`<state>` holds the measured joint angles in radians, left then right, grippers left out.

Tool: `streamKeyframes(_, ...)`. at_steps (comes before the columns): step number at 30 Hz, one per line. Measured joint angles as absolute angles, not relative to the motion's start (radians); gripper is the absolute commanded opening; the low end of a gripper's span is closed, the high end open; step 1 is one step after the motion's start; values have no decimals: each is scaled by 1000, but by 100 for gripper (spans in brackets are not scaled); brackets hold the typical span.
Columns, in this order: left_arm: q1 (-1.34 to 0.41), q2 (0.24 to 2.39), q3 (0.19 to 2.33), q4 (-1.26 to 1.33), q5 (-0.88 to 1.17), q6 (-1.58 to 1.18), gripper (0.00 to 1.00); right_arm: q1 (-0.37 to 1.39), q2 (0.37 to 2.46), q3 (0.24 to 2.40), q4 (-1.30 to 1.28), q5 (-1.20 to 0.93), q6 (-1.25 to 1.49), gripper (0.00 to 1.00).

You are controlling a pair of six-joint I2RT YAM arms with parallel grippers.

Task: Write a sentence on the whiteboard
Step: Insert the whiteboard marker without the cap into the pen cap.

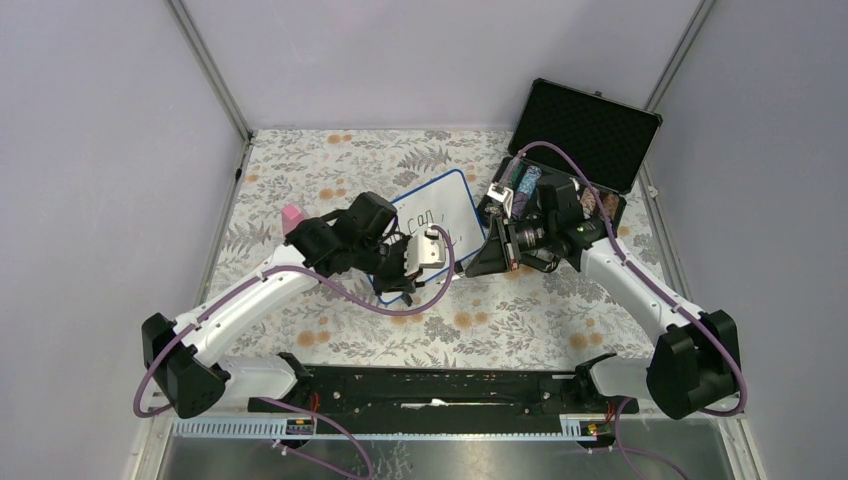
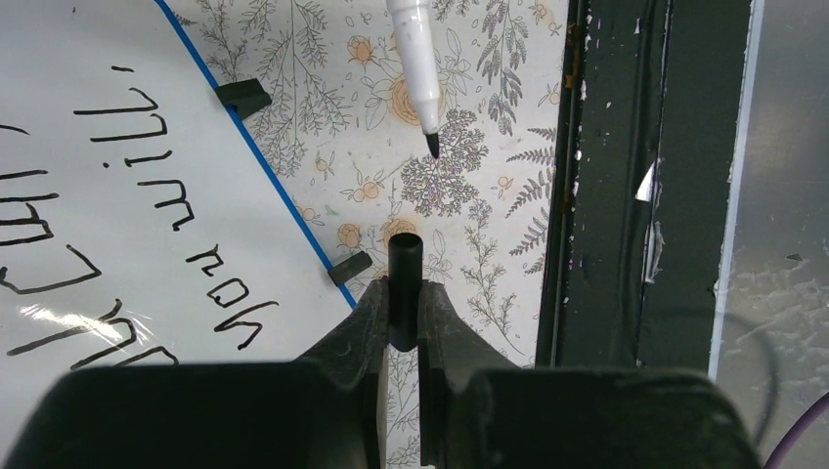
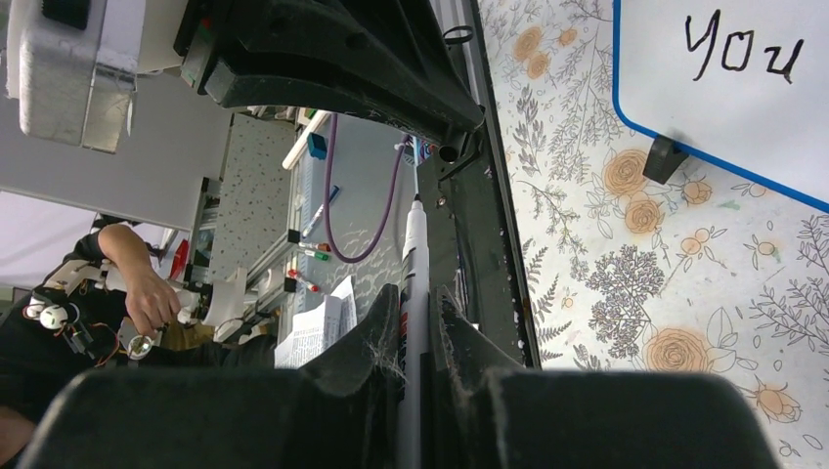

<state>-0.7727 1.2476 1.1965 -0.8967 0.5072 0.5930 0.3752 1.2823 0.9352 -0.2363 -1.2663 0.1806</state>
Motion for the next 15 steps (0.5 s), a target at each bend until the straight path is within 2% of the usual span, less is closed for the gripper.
streamKeyframes(15,-773,1269,1215,-896,533,572,0,409,1296,951,-246,-1211,180,0)
